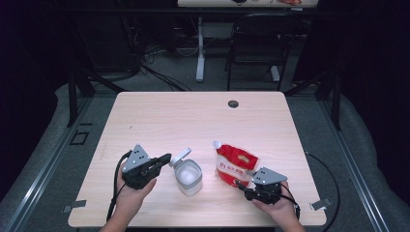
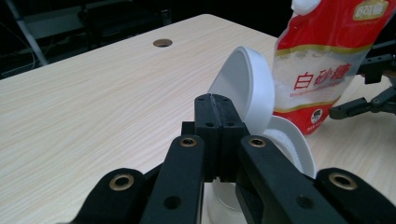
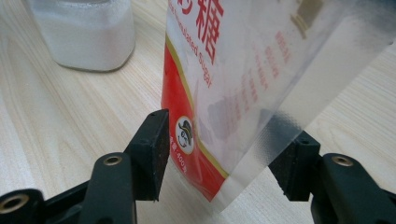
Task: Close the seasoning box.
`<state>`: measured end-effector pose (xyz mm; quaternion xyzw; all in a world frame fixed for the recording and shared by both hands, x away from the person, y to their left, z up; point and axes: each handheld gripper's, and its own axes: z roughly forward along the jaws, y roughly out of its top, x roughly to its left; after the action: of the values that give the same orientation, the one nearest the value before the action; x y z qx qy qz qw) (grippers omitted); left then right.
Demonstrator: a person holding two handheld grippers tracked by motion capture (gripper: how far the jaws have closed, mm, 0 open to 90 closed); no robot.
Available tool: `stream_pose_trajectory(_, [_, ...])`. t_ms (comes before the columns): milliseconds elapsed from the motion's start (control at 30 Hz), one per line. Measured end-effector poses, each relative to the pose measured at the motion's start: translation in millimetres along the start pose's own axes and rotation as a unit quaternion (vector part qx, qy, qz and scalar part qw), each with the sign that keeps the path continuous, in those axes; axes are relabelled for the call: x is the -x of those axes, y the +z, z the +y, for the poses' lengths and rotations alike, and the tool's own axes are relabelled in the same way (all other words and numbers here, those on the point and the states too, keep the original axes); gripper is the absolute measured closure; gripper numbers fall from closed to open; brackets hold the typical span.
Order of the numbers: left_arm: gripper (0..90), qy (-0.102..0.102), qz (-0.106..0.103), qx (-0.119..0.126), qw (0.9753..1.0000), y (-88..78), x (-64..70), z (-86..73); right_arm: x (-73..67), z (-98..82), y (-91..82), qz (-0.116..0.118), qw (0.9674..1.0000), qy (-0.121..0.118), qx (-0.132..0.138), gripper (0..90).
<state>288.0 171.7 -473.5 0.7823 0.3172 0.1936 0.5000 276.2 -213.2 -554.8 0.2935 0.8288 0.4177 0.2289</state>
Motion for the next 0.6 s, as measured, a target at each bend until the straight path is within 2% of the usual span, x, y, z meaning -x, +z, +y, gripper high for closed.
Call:
stream_pose_trajectory(333, [90.0, 0.009, -0.019, -0.016, 0.9996, 7.6, 12.0, -4.3, -0.3, 0.3, -0.4, 0.000, 1.0000, -0.001, -0.001, 43.8])
stream_pose_trajectory(600, [89.9, 0.004, -0.018, -0.018, 0.9997, 6.2, 8.5, -6.8, 0.0, 0.2, -0.9, -0.004, 1.0000, -0.002, 0.001, 43.7])
